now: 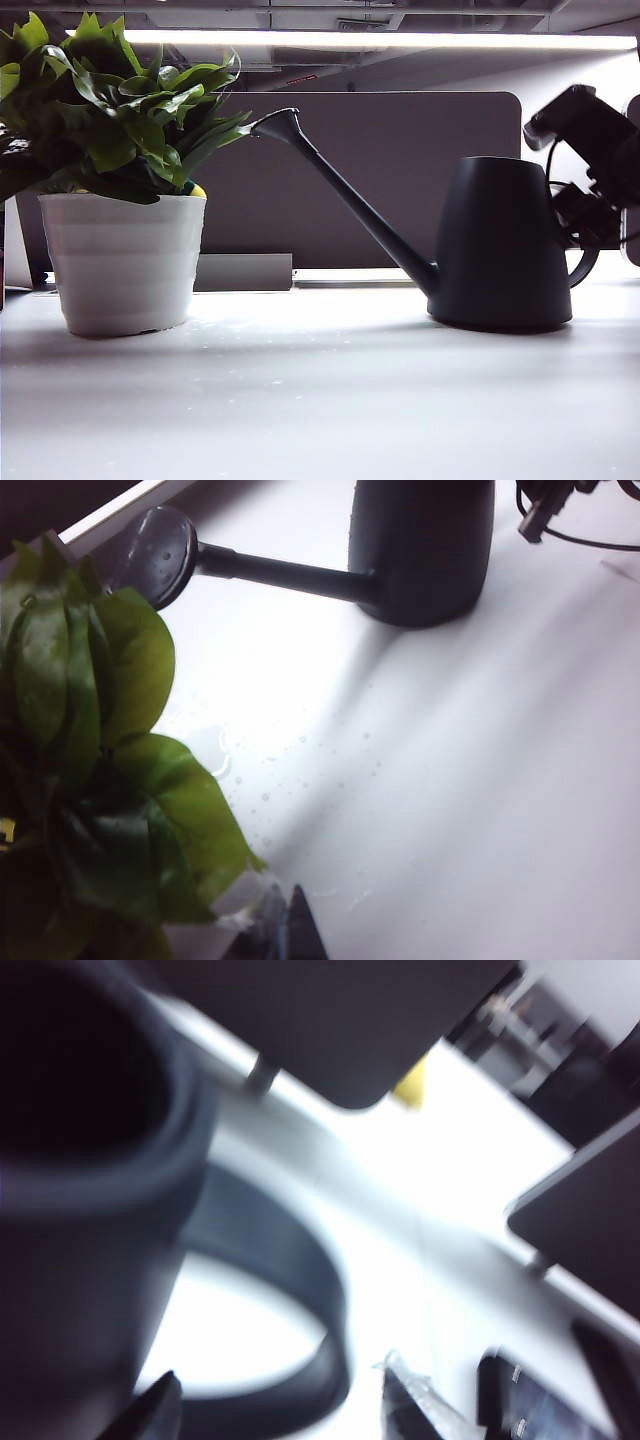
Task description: Pick up the watering can from the table, water the potted plant, and put the can back.
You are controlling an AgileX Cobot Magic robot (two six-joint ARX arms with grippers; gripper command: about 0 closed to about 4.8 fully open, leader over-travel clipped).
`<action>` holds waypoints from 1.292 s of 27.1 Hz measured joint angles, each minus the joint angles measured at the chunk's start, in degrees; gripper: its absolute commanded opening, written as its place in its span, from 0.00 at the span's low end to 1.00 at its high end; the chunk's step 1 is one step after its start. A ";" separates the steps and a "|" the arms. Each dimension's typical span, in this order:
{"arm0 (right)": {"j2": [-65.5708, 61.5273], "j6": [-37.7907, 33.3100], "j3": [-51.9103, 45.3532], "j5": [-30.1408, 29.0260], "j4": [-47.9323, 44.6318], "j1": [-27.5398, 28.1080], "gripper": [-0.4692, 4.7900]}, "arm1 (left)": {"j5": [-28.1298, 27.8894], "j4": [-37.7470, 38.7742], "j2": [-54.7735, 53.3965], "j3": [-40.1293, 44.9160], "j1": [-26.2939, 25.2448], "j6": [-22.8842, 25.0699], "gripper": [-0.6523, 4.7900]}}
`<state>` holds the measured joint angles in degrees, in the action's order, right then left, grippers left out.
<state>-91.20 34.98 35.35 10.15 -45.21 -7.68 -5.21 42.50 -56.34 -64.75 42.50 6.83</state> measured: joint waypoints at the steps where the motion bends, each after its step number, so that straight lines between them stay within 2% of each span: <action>1: 0.70 -0.28 -0.42 0.24 1.84 -0.11 0.58 | 0.00 0.48 0.31 0.00 0.00 -0.02 0.11; 4: 6.25 -3.13 -4.11 1.73 9.38 -0.11 0.56 | -0.94 2.86 2.19 0.04 0.00 -0.02 0.11; 7: 15.78 -8.26 -7.30 3.69 14.43 -1.31 0.07 | -2.51 3.41 5.90 0.07 0.00 -0.02 0.11; 9: 24.79 -10.82 -7.39 3.37 19.87 -3.02 0.09 | -2.29 3.39 9.18 0.04 0.00 -0.02 0.11; 11: 34.32 -13.75 -7.37 0.59 27.54 -5.53 0.09 | 0.42 3.30 12.44 0.35 0.00 -0.24 0.11; 14: 44.54 -22.14 -7.26 -3.28 34.25 -8.59 0.09 | 5.05 2.75 16.59 1.88 0.00 -4.81 0.11; 15: 49.05 -25.64 -7.23 -4.15 38.16 -10.36 0.09 | 7.56 1.73 18.58 3.26 0.00 -7.41 0.11; 17: 56.67 -27.89 -8.22 -4.31 44.02 -13.55 0.09 | 9.79 0.48 22.01 7.63 0.00 -8.48 0.11; 20: 64.72 -31.06 -10.67 -2.78 44.78 -17.22 0.09 | 10.23 0.55 27.85 15.28 0.00 -10.01 0.11; 24: 74.66 -33.51 -16.24 -2.25 47.76 -19.82 0.09 | 13.51 -9.18 39.26 28.76 0.00 -14.03 0.11; 27: 79.89 -34.14 -24.20 -3.19 48.00 -19.93 0.09 | 15.21 -25.55 45.77 41.03 0.00 -14.43 0.11; 29: 80.72 -36.33 -28.50 -4.17 47.45 -19.87 0.09 | 15.21 -31.67 46.27 47.34 0.00 -15.54 0.11; 31: 80.74 -39.32 -32.63 -5.05 45.09 -19.91 0.09 | 15.19 -35.28 46.16 53.02 0.00 -18.36 0.11; 35: 80.85 -40.70 -34.88 -5.35 46.14 -19.87 0.09 | 14.80 -41.81 46.25 60.92 0.00 -19.58 0.11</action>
<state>-10.35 -5.72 0.47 4.80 0.93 -27.55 9.58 0.69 -10.09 -3.84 42.50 -12.75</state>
